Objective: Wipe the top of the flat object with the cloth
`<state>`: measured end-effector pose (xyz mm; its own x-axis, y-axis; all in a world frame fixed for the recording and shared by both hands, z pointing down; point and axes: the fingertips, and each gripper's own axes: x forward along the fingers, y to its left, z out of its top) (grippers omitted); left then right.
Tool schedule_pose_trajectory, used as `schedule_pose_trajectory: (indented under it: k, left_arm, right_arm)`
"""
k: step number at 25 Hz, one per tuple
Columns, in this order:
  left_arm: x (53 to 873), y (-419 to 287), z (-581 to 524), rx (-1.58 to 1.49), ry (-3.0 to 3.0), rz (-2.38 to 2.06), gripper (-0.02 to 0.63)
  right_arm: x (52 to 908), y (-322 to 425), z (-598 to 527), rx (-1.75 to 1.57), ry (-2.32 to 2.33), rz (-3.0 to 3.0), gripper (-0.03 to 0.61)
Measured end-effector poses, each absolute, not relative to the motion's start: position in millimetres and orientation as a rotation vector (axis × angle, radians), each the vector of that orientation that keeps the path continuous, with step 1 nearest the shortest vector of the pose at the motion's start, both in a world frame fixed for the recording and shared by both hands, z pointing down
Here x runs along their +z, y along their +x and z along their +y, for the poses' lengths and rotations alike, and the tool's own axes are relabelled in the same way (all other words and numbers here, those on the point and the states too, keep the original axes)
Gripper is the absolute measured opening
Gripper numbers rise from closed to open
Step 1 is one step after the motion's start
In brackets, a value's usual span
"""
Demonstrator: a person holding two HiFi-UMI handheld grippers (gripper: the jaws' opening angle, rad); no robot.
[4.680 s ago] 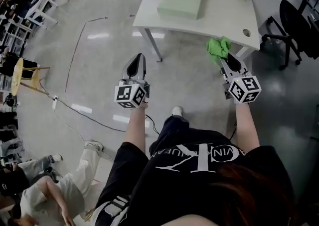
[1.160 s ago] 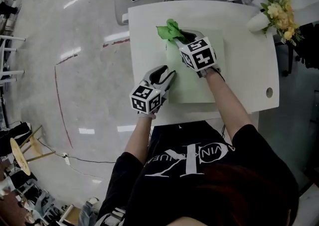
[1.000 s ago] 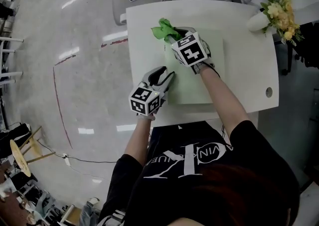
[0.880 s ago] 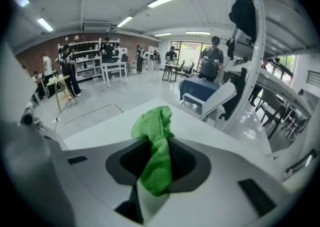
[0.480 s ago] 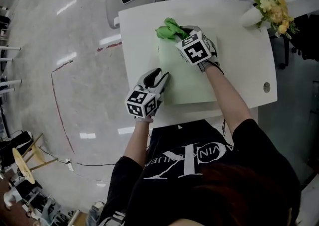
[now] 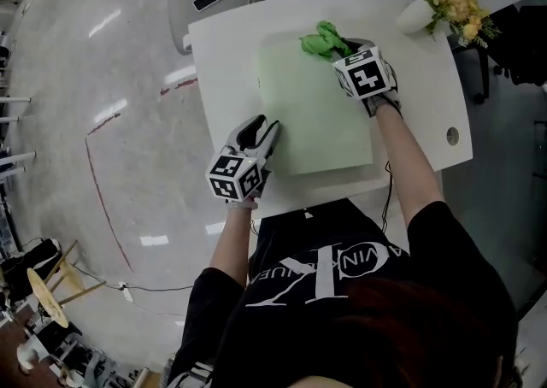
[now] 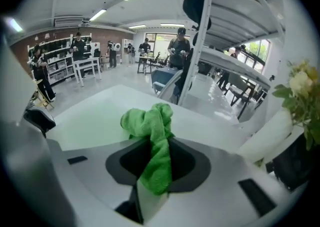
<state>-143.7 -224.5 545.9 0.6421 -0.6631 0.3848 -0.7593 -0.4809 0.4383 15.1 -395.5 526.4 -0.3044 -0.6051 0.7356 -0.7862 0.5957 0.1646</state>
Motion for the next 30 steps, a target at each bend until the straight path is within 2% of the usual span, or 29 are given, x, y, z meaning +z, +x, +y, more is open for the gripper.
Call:
schedule_pose_trajectory:
  k: [6,11,15,17,25,30]
  left_arm:
    - [546.2,-143.4,-224.4,0.216,2.275,-1.107,0.170]
    - [547.0,-142.3,-224.3,0.208,2.260,-1.119,0.172]
    - [545.9,-141.3,-223.3,0.170,2.227,-1.108,0.179]
    - [542.1,-140.4,-220.0,0.149,2.220,-1.082,0.236]
    - [544.2,-140.7,-197.2,0.188,2.180,-1.066,0.236]
    - [546.5,-139.2,-185.7,0.217,2.171,-1.077,0.234]
  right_arm:
    - [526.5,60.7,-395.1,0.345,1.206,-1.971,0.110]
    - [528.7,66.9,-396.7,0.384,1.253,-1.978,0.109]
    - [516.6,64.0,-396.4,0.283,1.239,-2.027,0.109]
    - [499.2,50.4,-389.1,0.249,1.236,-2.118,0.109]
    - [478.0,-74.0,-322.8,0.149,0.862,-2.385,0.109]
    - [490.0,-124.9,-281.5,0.125,0.663,-2.423,0.109]
